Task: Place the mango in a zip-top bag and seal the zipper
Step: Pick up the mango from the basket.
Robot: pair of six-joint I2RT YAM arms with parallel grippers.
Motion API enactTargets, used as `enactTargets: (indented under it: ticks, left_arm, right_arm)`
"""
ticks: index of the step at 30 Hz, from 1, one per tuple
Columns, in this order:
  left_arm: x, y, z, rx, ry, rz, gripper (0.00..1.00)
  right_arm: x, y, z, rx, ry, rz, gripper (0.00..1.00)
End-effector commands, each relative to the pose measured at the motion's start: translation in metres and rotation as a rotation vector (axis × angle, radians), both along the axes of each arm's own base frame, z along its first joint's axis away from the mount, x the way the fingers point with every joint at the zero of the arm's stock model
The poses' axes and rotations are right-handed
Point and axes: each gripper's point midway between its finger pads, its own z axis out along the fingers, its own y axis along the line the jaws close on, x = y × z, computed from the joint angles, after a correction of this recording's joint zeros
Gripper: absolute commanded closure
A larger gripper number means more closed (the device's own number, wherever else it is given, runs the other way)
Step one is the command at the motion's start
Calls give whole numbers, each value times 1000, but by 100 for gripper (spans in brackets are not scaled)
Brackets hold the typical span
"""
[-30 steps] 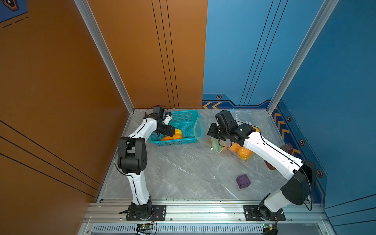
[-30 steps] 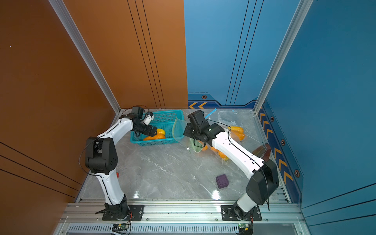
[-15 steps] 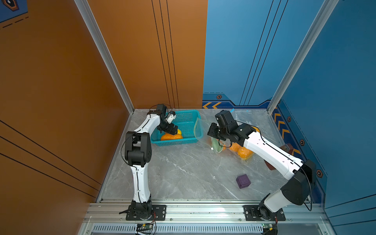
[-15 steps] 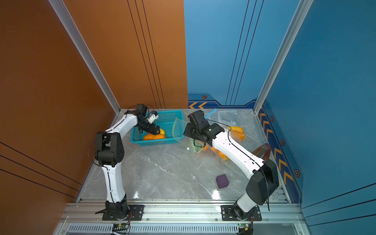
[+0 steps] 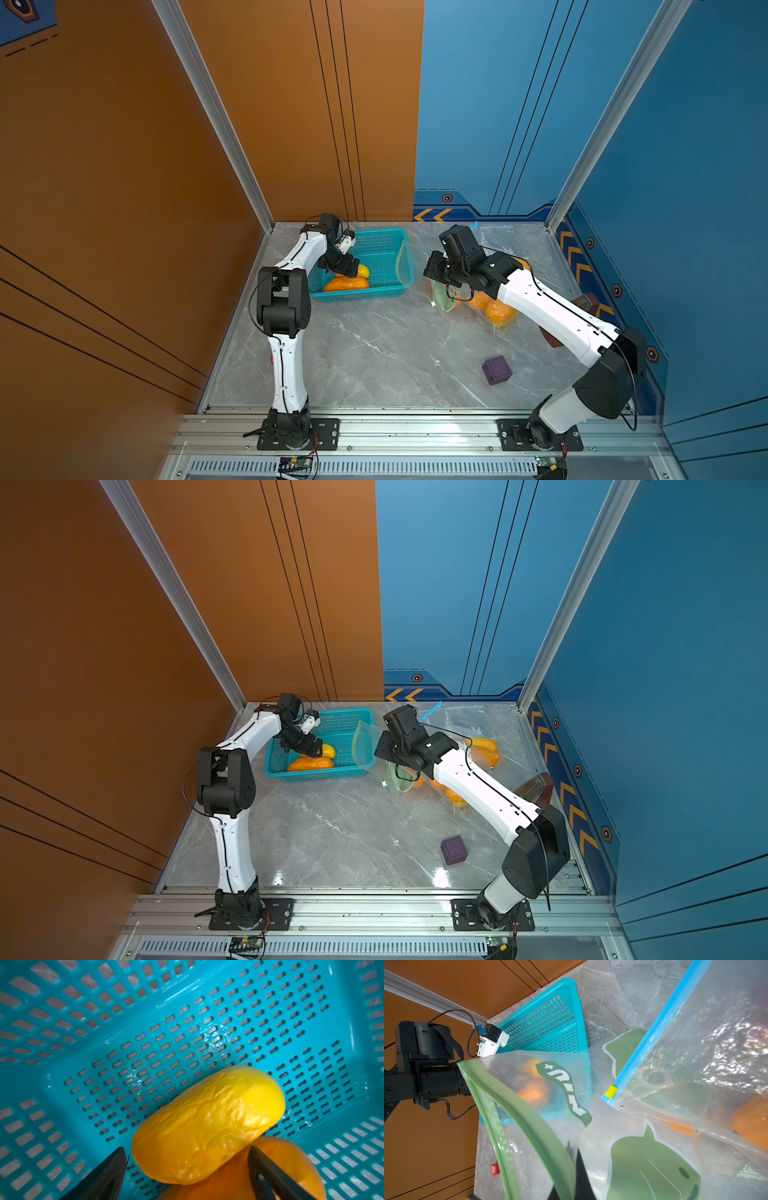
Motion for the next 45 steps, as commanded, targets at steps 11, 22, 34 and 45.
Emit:
enactTargets:
  ticks: [11,22,34,45]
  left_arm:
    - [21,-5,-23,60,33,40,13]
    - [34,-19,-17,47,5,70,52]
    - [22,-46,47,3,-108,81,76]
    - [-27,-67,133,-112,-335,154,78]
  right_arm:
    - [-2,-4,-9,-20,23,-20,100]
    - [-3,-4,-11,-22,24,-20,100]
    - [0,-7,-7,-27,5,-18,100]
    - [2,-5,-4,-5,-11,-6,100]
